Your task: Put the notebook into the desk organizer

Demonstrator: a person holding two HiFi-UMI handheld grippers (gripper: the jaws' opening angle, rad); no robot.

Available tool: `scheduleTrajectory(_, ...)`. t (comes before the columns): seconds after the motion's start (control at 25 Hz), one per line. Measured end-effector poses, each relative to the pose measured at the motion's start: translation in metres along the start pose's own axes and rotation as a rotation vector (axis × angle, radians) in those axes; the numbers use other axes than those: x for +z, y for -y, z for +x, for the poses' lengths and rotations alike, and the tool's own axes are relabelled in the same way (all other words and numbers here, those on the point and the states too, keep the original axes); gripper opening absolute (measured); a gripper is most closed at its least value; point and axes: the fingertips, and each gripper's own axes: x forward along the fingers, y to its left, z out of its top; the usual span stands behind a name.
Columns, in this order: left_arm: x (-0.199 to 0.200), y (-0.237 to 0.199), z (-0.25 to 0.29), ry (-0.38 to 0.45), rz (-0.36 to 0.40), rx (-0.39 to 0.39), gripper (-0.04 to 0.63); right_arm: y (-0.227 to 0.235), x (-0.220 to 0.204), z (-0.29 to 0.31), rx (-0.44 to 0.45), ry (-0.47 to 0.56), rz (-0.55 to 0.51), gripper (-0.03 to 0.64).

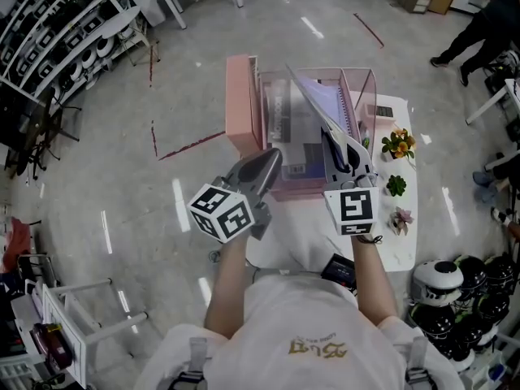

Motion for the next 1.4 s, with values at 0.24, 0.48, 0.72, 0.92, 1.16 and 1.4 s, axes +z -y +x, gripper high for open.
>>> scheduleTrajectory(0.24,-0.001,-0.001,0.001,0.003,-0.002,0.003,0.017,-0.005,-0.007,0.009,0.036,-0.041,-0.021,0.044)
scheduleTrajectory(0.48,-0.001,0.0,0.001,0.005,-0.005,0.003,0.017,-0.009,-0.013,0.014,0.076,-0.071,-0.028,0.046)
scheduleTrajectory(0.72,-0.001,0.0,0.001,0.004,-0.007,0.005,0.017,-0.027,-0.03,0.019,0.2,-0.184,-0.061,0.066)
scheduleTrajectory(0.92,0.0,-0.001,0.0,0.005,-0.013,0.005,0.017,-0.035,-0.038,0.022,0.229,-0.236,-0.084,0.08)
scheduleTrajectory(1.16,0.001,-0.001,-0.001,0.01,-0.016,0.008,0.017,-0.039,-0.048,0.024,0.259,-0.307,-0.103,0.101)
scheduleTrajectory(1.4,0.0,0.0,0.0,0.008,-0.011,0.018,0.017,-0.041,-0.051,0.023,0.271,-0.33,-0.117,0.118)
